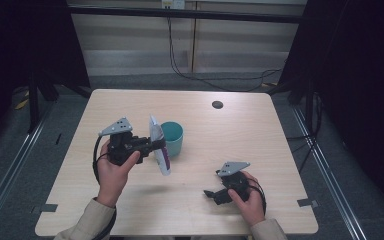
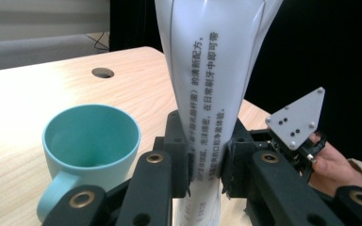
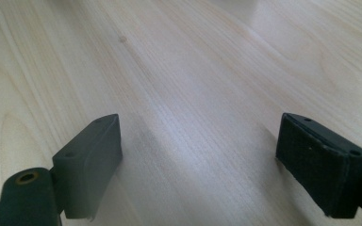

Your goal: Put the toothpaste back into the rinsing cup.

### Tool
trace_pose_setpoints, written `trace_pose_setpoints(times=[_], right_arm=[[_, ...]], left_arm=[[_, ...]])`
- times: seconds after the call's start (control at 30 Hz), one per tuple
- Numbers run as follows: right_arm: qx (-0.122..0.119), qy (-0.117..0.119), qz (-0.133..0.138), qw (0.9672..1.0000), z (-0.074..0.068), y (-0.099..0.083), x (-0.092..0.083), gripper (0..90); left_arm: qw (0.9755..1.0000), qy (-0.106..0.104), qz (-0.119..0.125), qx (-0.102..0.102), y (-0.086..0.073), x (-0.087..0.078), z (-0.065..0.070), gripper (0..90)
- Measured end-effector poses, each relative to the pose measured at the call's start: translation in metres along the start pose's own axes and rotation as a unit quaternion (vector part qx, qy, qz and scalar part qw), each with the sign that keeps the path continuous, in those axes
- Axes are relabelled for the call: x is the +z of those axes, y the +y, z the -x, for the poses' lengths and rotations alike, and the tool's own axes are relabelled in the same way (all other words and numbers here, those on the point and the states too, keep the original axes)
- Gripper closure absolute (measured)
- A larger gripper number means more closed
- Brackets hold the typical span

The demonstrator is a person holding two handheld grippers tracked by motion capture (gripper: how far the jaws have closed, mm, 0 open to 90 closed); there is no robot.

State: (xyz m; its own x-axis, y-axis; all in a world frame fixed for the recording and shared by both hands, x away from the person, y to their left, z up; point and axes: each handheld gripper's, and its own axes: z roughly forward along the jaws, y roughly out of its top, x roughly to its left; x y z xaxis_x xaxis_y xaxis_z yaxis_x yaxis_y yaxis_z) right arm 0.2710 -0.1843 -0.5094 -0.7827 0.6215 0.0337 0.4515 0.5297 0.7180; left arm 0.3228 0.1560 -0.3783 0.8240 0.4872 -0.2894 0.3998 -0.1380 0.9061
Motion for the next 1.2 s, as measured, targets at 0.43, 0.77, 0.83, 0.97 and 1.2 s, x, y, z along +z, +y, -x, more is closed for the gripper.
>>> trace_pose_setpoints(times=[0.43,0.77,0.83,0.97,1.2], right_arm=[[0.0,-0.005,0.003,1.0,-0.001,-0.001,0.0,13.0],[0.0,-0.006,0.004,1.0,-0.001,-0.001,0.0,12.9],[0.0,-0.006,0.003,1.0,-0.001,-0.001,0.0,12.8],[0.0,-0.006,0.003,1.0,-0.001,-0.001,0.0,12.8],[0.0,-0.006,0.003,1.0,-0.001,-0.001,0.0,12.8]], left_arm=[[0.9999,0.01,-0.005,0.008,0.025,-0.007,-0.001,76.3],[0.9998,0.018,-0.006,0.008,0.041,-0.011,-0.004,76.3],[0.9998,0.017,-0.007,0.01,0.044,-0.012,-0.005,76.4],[0.9998,0.018,-0.006,0.011,0.049,-0.012,-0.006,76.4],[0.9997,0.021,0.003,0.008,0.057,-0.012,-0.009,76.4]])
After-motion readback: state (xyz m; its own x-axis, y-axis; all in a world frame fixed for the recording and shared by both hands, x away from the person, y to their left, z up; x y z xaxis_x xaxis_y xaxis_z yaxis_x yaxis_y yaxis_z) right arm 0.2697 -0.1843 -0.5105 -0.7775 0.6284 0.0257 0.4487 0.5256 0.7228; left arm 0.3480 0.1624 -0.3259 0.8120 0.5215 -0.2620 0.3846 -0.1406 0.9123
